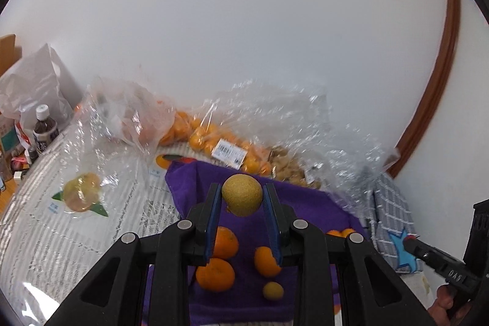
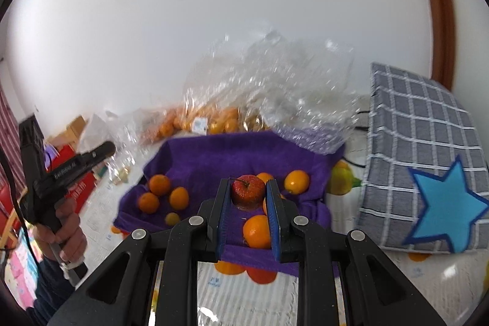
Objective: Organize fruits
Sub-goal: 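Lower the apple and green fruit onto the towel and open both grippers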
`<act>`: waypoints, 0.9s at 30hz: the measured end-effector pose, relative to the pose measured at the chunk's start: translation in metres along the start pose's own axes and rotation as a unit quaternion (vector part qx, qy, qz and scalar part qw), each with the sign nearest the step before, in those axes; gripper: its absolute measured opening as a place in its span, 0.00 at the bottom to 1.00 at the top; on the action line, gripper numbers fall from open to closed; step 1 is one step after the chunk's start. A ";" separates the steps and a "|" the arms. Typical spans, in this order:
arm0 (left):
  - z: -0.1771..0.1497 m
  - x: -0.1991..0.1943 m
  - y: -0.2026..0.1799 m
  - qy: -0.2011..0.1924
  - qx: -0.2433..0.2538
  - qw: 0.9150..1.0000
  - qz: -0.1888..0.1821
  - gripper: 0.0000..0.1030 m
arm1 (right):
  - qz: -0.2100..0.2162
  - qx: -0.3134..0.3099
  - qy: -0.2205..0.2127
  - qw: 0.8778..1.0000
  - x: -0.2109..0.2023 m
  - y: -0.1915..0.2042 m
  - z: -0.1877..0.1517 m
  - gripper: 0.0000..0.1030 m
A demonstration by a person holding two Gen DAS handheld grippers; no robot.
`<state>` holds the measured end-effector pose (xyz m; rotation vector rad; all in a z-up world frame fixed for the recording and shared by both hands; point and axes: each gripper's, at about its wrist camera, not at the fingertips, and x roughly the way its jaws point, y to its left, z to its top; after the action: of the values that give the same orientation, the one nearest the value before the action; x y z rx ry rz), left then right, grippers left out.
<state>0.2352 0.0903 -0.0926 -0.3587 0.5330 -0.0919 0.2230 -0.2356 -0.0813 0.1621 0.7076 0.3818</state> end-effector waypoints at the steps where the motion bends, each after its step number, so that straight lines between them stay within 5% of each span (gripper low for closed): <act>1: 0.000 0.009 0.001 0.012 0.000 1.000 0.000 0.26 | -0.003 -0.008 0.011 1.000 0.014 0.003 -0.001 0.22; 9: -0.008 0.067 -0.007 0.082 0.012 0.997 0.005 0.26 | -0.009 -0.062 0.080 0.995 0.094 0.022 -0.016 0.22; 20: -0.028 0.116 -0.027 0.163 0.075 0.982 0.054 0.26 | 0.021 -0.094 0.088 0.991 0.110 0.033 -0.030 0.22; 27: -0.035 0.118 -0.025 0.160 0.079 0.983 0.052 0.26 | -0.007 -0.131 0.082 0.988 0.112 0.043 -0.034 0.22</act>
<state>0.3190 0.0350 -0.1680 -0.1600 0.8559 -0.0905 0.2658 -0.1519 -0.1625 -0.1241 0.8135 0.4754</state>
